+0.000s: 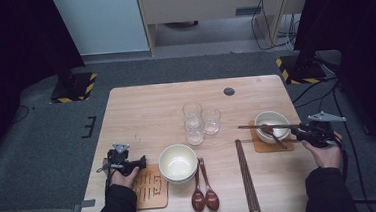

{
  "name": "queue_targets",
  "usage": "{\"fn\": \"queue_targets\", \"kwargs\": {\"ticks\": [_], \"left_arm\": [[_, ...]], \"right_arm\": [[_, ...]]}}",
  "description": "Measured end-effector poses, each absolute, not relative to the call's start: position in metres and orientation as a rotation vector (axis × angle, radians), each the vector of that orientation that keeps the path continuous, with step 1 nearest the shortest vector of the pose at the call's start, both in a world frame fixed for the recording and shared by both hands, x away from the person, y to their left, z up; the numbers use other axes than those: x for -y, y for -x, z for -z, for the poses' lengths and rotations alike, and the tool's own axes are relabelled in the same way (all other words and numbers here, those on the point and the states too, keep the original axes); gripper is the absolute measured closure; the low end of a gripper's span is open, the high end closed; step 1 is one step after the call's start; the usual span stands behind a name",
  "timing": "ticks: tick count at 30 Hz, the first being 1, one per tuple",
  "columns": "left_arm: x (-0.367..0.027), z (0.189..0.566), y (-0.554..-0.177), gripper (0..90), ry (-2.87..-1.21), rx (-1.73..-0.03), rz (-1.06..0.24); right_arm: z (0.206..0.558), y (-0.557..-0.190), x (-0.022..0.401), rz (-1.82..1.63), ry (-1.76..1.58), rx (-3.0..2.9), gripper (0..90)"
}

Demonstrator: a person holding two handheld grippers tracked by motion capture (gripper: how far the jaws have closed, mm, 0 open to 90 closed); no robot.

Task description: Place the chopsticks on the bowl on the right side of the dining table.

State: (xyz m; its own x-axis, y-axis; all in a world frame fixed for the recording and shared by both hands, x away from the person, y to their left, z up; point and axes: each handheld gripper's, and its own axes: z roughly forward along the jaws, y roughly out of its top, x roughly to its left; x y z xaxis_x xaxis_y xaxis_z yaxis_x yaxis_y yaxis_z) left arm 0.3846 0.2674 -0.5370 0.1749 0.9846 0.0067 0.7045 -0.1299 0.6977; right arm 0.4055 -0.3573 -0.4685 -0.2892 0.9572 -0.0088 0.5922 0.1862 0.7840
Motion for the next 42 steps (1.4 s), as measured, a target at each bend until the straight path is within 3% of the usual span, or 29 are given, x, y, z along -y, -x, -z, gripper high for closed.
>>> {"fn": "queue_targets", "kwargs": {"ticks": [12,26,42], "left_arm": [[-0.267,0.537,-0.385,0.0,-1.899,-1.588,-0.653],[-0.267,0.537,-0.385,0.0,-1.899,-1.587,-0.653],[-0.267,0.537,-0.385,0.0,-1.899,-1.587,-0.653]], "right_arm": [[0.465,-0.405,0.357,-0.952,-1.437,-1.953,55.8],[0.448,-0.413,0.329,-1.041,-1.359,-1.967,53.2],[0.461,-0.437,0.306,-1.005,-1.362,-2.010,49.5]]}}
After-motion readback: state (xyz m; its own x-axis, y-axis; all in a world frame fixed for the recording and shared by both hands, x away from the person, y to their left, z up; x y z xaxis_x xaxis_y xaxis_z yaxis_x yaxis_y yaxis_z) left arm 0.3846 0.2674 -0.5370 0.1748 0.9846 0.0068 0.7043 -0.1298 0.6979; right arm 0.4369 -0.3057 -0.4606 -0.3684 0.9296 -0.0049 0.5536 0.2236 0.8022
